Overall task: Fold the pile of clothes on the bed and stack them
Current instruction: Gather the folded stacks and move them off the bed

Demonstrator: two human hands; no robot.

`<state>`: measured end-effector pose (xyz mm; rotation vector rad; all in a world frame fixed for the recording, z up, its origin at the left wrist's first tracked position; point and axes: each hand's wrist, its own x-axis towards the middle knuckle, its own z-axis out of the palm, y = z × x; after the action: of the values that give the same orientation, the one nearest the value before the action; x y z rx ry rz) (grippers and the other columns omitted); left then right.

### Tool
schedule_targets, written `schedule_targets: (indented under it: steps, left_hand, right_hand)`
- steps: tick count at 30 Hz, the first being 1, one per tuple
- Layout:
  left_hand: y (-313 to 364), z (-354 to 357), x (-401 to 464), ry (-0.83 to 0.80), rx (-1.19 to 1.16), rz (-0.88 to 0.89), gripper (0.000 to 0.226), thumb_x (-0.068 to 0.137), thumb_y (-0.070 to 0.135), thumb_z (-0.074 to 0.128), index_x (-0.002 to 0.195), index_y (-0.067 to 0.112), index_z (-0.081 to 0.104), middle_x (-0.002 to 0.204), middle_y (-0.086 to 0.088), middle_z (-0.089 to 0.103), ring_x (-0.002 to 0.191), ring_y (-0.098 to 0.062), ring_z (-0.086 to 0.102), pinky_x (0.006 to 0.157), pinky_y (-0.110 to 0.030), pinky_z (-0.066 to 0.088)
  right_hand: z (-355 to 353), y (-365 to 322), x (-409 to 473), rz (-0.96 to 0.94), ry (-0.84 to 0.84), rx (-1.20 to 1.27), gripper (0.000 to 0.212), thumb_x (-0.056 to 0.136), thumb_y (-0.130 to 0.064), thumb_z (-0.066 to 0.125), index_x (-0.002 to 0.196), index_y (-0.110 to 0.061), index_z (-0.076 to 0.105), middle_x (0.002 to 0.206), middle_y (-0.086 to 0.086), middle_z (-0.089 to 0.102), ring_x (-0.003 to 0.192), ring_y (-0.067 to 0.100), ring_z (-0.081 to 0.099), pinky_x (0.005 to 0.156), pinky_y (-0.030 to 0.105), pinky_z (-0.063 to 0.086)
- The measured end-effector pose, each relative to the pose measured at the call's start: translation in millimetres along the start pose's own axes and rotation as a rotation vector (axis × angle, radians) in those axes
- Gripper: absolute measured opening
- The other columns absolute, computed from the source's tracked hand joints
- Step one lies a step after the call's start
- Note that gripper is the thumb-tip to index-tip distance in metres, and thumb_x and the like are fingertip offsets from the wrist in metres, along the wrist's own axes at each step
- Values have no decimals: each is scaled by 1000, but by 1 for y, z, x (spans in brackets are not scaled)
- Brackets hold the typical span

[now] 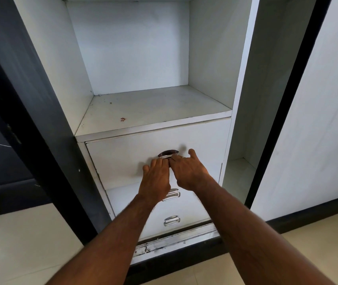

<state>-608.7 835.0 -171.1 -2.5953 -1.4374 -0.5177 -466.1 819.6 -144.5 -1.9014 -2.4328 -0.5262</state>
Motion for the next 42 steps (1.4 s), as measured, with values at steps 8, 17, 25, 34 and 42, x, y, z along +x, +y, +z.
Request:
schedule_targets:
  steps: [8, 17, 25, 34, 42]
  left_hand:
    - [4, 0, -23, -11, 42, -110, 76, 70, 0, 74, 141, 17, 52, 139, -1, 59, 133, -34, 45, 92, -49, 37]
    - [11, -19, -23, -97, -58, -157, 73, 90, 10, 64, 153, 26, 30, 156, 7, 37, 134, -21, 40, 105, -43, 33]
    - [17, -38, -26, -147, -31, -139, 71, 92, 19, 68, 152, 23, 30, 157, 3, 37, 140, -23, 34, 111, -44, 32]
    - [10, -33, -20, -127, -48, -110, 65, 89, 30, 69, 146, 25, 39, 148, 5, 46, 133, -21, 39, 101, -37, 35]
    - [2, -26, -18, -101, -90, -72, 62, 85, 27, 70, 142, 24, 44, 143, 6, 50, 130, -20, 41, 96, -35, 35]
  right_hand:
    - [-5, -11, -7, 72, -46, 164, 51, 94, -12, 53, 144, -14, 39, 144, 6, 53, 132, 27, 48, 103, 45, 35]
    - [12, -27, -27, 163, -3, 345, 55, 94, -11, 50, 147, -15, 38, 152, 0, 40, 145, 21, 36, 89, 45, 53]
    - [-7, -33, -28, 195, -69, 375, 63, 92, -15, 60, 150, -15, 35, 155, 0, 38, 148, 21, 31, 100, 45, 47]
    - [-11, -35, -18, 229, -115, 391, 61, 90, -21, 67, 144, -14, 41, 149, 2, 45, 143, 24, 37, 104, 46, 47]
    - [-9, -38, -16, 254, -144, 348, 71, 90, -26, 69, 149, -16, 33, 154, 1, 38, 147, 23, 29, 106, 47, 42]
